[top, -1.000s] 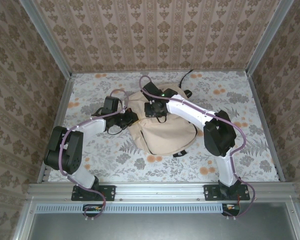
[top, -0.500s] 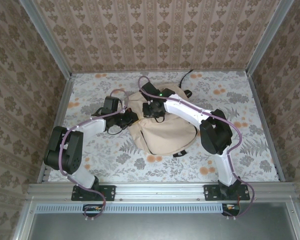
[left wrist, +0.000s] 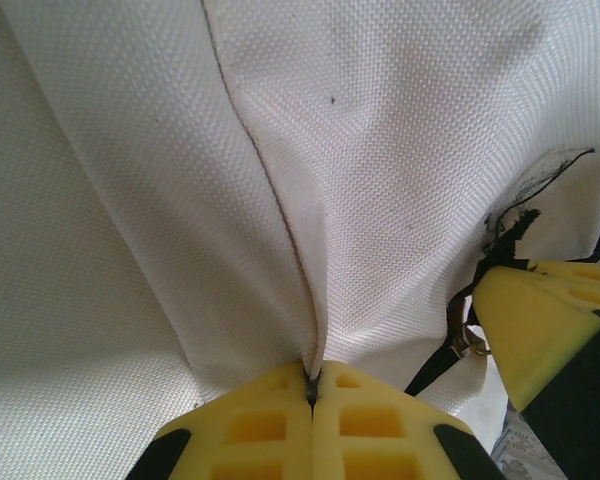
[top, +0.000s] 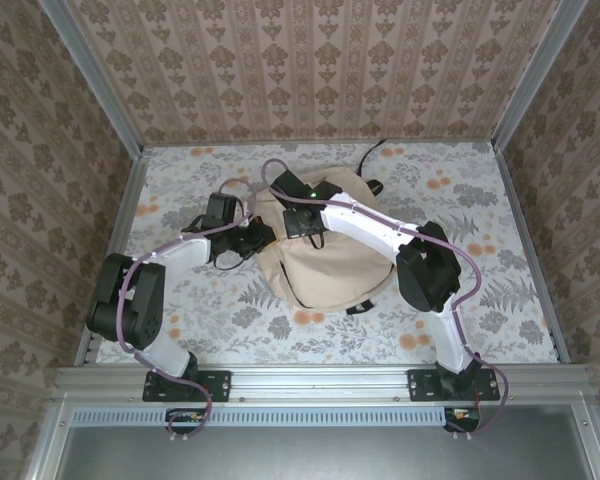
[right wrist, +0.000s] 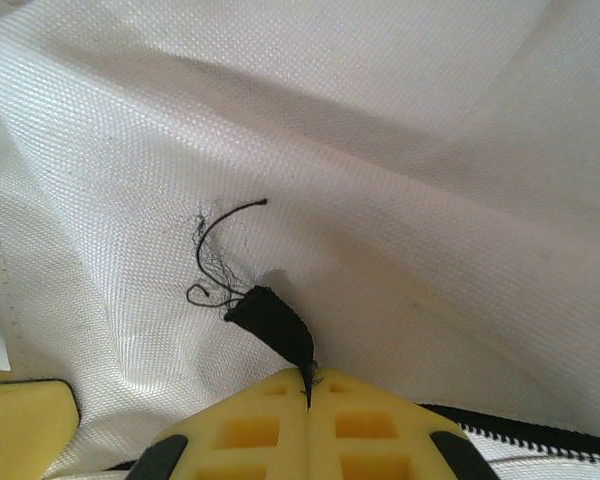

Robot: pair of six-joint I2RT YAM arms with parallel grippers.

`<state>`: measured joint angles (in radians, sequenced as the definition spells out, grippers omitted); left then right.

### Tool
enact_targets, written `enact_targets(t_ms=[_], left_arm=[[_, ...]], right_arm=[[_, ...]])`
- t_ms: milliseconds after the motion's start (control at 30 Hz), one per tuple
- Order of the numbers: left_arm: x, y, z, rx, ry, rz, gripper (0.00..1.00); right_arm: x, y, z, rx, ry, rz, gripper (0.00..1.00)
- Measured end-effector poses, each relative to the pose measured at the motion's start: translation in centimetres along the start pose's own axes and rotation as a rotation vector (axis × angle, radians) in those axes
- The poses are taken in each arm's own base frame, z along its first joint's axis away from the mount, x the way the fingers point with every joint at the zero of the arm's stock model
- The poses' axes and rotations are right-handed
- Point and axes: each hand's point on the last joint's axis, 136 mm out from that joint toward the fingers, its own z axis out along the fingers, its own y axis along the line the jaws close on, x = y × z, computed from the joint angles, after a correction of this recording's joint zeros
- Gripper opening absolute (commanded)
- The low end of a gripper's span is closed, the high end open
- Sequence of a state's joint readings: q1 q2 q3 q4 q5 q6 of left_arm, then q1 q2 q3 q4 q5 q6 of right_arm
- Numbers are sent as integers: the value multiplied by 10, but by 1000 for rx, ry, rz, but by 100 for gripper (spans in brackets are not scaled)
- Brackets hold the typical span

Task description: Pack the student bag

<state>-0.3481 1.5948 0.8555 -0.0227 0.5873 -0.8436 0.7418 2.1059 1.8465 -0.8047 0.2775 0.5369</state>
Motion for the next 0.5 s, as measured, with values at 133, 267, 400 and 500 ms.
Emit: enact_targets(t_ms=[133, 267, 400, 500], left_arm=[[-1, -1, -1, 3, -2, 1, 0], [-2, 2, -2, 1, -5, -2, 0], [-3, 2, -9, -1, -15, 2, 0], [-5, 2, -19, -5, -29, 10, 0]], right_arm=[[-6, -6, -4, 40, -33, -25, 0], [-7, -11, -4, 54, -34, -41, 0], [-9, -9, -4, 22, -31, -47, 0], [-12, -15, -5, 49, -47, -38, 0]])
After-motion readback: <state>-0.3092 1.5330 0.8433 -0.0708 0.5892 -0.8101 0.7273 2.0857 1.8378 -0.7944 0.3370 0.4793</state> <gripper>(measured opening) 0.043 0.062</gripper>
